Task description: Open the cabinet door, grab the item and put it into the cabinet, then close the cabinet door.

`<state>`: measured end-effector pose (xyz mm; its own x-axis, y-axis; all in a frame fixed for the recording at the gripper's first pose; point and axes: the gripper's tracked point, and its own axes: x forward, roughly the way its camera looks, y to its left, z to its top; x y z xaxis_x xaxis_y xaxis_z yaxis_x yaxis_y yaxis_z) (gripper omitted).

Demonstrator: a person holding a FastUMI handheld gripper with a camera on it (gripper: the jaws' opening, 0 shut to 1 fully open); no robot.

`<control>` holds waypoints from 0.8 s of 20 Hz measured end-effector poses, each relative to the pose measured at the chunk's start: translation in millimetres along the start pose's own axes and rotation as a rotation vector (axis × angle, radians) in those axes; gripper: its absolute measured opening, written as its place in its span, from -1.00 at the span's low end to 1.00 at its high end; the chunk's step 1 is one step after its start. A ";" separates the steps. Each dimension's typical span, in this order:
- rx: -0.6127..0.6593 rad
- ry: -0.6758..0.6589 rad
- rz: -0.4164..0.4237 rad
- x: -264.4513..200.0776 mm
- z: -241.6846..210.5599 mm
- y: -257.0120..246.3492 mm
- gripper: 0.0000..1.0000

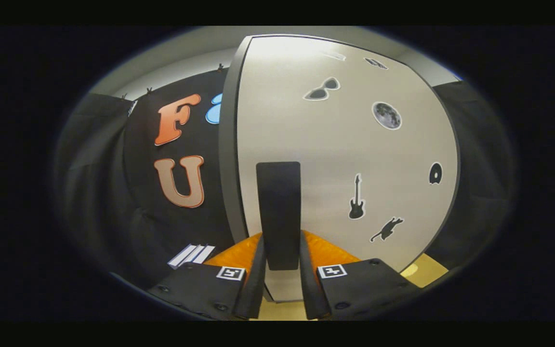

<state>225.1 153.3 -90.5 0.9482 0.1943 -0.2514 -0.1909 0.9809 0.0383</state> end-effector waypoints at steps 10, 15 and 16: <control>0.000 -0.010 -0.004 -13.5 -4.2 -1.6 -0.52; -0.019 -0.065 -0.036 -40.7 1.6 -14.4 -0.65; -0.031 -0.072 -0.045 -50.6 -0.5 -20.9 -0.67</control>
